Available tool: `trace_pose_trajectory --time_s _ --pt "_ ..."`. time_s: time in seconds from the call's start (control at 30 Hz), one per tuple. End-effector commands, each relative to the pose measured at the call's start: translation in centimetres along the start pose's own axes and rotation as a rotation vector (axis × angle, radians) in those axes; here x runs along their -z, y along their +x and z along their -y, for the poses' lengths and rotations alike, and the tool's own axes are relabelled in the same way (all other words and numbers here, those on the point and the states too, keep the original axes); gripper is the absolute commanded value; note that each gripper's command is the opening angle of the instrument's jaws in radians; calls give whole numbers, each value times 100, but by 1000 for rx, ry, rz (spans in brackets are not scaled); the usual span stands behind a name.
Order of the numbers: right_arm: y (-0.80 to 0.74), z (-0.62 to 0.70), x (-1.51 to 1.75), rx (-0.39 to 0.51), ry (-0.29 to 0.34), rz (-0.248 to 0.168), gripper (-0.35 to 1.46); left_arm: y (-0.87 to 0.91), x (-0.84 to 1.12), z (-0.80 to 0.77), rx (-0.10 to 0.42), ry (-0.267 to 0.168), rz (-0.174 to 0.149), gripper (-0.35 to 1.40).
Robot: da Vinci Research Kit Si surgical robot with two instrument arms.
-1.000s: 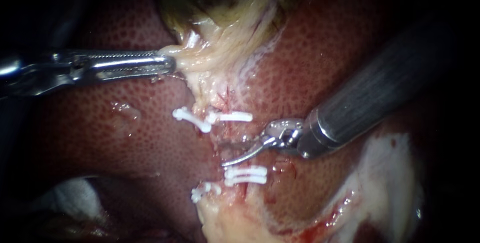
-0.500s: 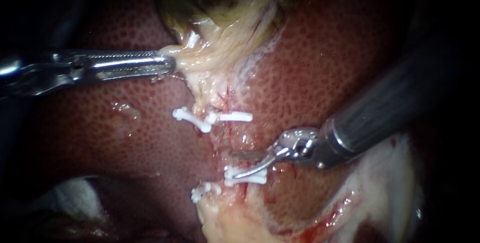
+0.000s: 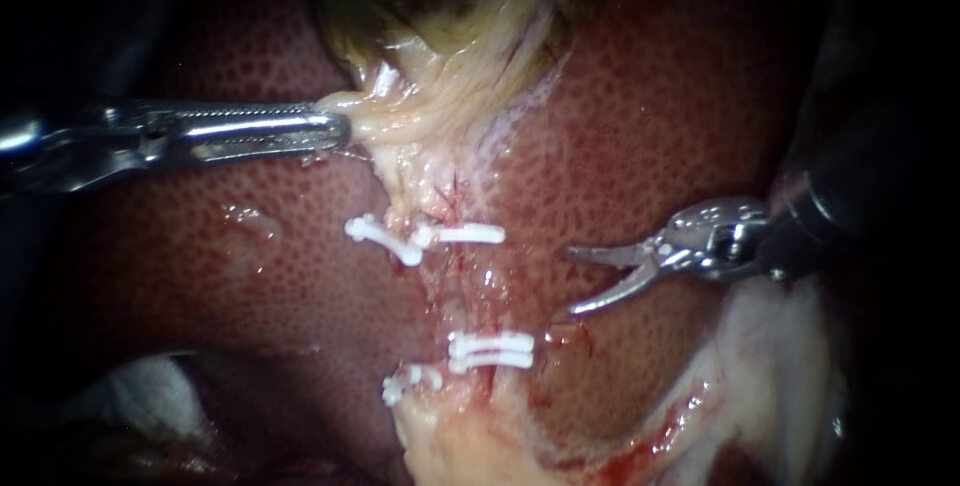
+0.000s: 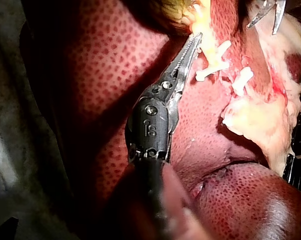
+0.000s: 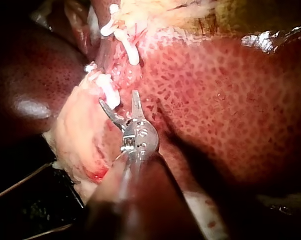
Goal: Go back from the cut right tube
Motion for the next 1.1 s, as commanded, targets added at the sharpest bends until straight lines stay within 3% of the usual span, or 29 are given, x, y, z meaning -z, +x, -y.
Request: trace_pose_trajectory --time_s 0.03,0.27,0.77,0.93,1.1 --pt "3 3 2 7 -7 -7 143 0 0 0 0 0 0 -35" --pt "18 19 15 45 -43 -31 143 0 -1 0 0 0 0 -35" --pt "44 28 52 188 -118 -62 143 -8 -12 1 -4 7 -2 -35" --pt "49 31 57 197 -118 -72 143 -20 -30 -3 -10 4 -5 -35" --pt "49 30 57 197 -118 -72 143 -41 -62 -6 -24 -12 22 -35"
